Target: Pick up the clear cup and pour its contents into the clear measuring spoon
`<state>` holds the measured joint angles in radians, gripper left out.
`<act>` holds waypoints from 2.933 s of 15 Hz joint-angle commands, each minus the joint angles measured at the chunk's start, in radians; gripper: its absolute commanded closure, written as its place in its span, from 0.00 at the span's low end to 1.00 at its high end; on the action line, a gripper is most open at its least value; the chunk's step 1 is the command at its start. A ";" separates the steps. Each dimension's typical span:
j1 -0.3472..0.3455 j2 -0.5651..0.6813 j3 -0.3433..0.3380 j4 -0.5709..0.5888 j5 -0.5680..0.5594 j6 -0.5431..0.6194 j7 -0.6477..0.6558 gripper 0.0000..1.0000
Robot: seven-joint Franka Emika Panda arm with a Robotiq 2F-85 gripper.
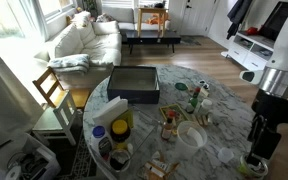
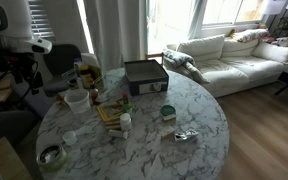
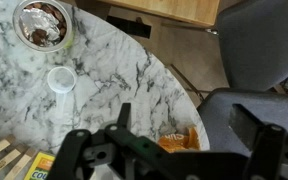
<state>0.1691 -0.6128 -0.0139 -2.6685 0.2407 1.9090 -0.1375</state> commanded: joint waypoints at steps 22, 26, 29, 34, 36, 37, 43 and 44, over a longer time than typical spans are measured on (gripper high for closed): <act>-0.143 0.180 0.010 -0.103 -0.043 0.476 0.074 0.00; -0.146 0.309 0.005 -0.088 -0.033 0.674 0.112 0.00; -0.141 0.390 0.003 -0.088 -0.021 0.773 0.142 0.00; -0.124 0.466 -0.030 -0.078 0.103 0.855 0.161 0.00; -0.140 0.448 -0.013 -0.081 0.042 0.828 0.161 0.00; -0.140 0.449 -0.012 -0.079 0.041 0.828 0.161 0.00; -0.144 0.466 -0.019 -0.072 0.064 0.863 0.179 0.00; -0.138 0.468 -0.026 -0.068 0.091 0.870 0.171 0.00</act>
<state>0.0265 -0.1633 -0.0254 -2.7456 0.2887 2.7457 0.0269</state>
